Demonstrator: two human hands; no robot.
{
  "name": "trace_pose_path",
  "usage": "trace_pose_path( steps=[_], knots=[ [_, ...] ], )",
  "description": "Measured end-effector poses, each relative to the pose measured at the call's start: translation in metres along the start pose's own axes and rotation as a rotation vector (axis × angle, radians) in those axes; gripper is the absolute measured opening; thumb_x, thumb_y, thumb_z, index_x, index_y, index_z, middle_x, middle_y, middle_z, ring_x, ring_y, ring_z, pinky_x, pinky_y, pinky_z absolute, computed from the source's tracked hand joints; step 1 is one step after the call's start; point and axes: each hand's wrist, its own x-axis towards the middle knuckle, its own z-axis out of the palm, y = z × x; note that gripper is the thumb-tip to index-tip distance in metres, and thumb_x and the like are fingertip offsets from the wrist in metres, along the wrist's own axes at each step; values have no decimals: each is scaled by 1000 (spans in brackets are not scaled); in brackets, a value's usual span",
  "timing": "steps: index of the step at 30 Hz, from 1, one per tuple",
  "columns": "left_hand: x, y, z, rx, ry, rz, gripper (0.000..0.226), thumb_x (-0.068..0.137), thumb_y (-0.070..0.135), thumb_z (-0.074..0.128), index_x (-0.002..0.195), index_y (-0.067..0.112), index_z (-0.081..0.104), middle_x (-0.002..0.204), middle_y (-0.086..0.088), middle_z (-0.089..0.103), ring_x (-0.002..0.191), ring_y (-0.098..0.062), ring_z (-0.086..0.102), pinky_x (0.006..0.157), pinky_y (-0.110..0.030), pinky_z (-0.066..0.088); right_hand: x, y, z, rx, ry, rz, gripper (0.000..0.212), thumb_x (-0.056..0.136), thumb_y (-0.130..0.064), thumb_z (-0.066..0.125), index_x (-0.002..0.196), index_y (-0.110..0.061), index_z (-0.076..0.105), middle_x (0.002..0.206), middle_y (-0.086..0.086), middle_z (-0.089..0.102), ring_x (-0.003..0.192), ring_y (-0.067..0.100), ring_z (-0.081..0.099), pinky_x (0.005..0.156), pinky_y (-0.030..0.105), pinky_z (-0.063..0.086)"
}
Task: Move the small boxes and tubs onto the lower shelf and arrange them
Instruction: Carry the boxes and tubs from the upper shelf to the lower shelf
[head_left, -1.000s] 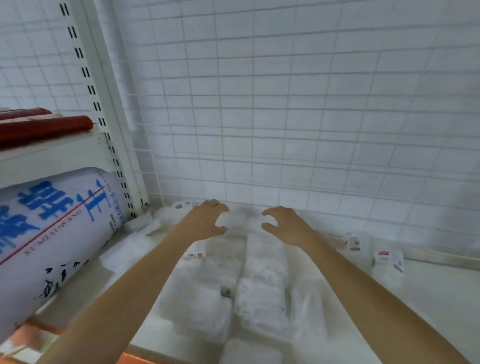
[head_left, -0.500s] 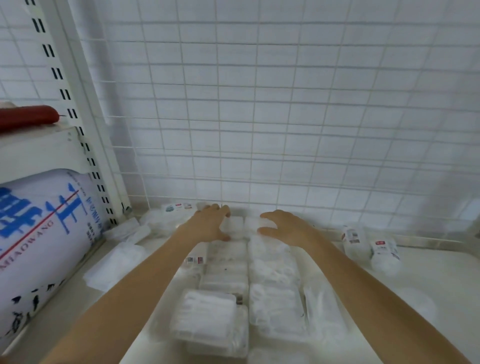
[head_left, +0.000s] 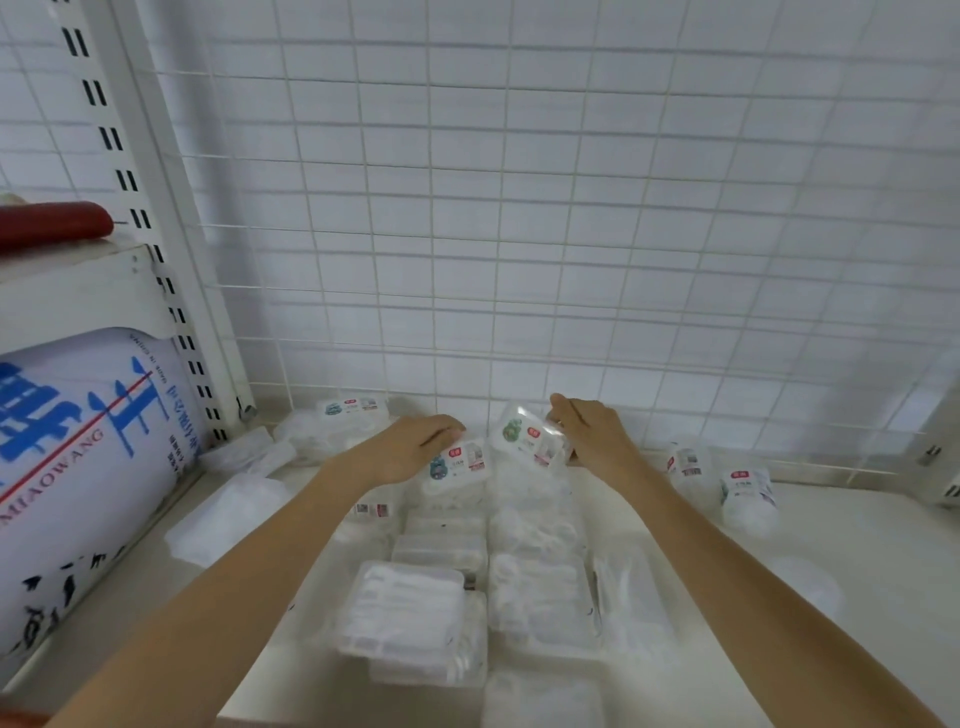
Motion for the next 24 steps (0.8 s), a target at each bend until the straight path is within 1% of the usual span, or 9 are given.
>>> trace_pose_path(
  steps=[4,8,10,13,15,17,18,20,24],
  knots=[
    [-4,7,-2,-133,53,-24,31,100,30,33,112,20,60,108,2,63,100,-14,58,88,-28,43,-7,6,-5,110,20,143,41,97,-28,38,75,-2,62,69,13,63,55,28,57,42,26,44],
    [-10,13,-1,-224,0,-34,27,100,31,35,98,25,61,97,7,62,93,-12,57,81,-25,43,-20,10,-3,62,-21,197,44,97,-35,37,77,-5,62,65,7,61,49,21,55,38,22,42],
    [-14,15,2,-172,-81,-62,23,98,35,38,98,27,59,97,10,60,93,-11,55,79,-24,43,-25,6,-4,91,-18,210,45,97,-39,35,85,-6,63,75,4,62,59,18,57,44,21,43],
    [-20,18,1,-136,-157,-61,24,90,39,55,110,25,56,106,11,54,100,-9,51,89,-22,41,-33,1,-8,16,-147,164,38,94,-46,41,106,-16,60,99,-5,57,76,11,54,63,23,43],
    [-25,20,-3,-66,-257,-96,48,84,32,65,127,28,45,119,7,42,110,-11,44,93,-22,38,-39,2,-11,-57,-295,128,44,86,-47,56,123,-23,50,115,-8,47,97,8,48,79,24,38],
    [-27,19,-4,95,-349,-129,71,80,26,68,140,29,30,124,3,31,118,-16,36,99,-28,35,-44,5,-12,-163,-383,83,66,78,-41,69,135,-25,38,126,-7,37,115,10,40,91,25,33],
    [-27,19,-3,164,-368,-130,75,79,25,68,141,30,26,123,1,29,117,-17,34,101,-31,35,-45,7,-11,-202,-400,62,72,77,-37,72,138,-24,34,129,-5,36,120,12,37,94,25,32],
    [-26,16,2,259,-361,-113,75,79,27,67,142,31,25,119,1,29,113,-16,34,101,-35,36,-48,9,-9,-199,-367,39,73,78,-28,72,139,-22,33,133,-2,36,125,13,36,95,23,31],
    [-25,12,6,291,-281,-76,73,77,30,70,139,18,32,121,0,36,115,-17,38,96,-30,38,-56,8,-4,-132,-238,40,69,76,-23,74,135,-19,38,127,-4,40,121,12,39,97,24,33]
  ],
)
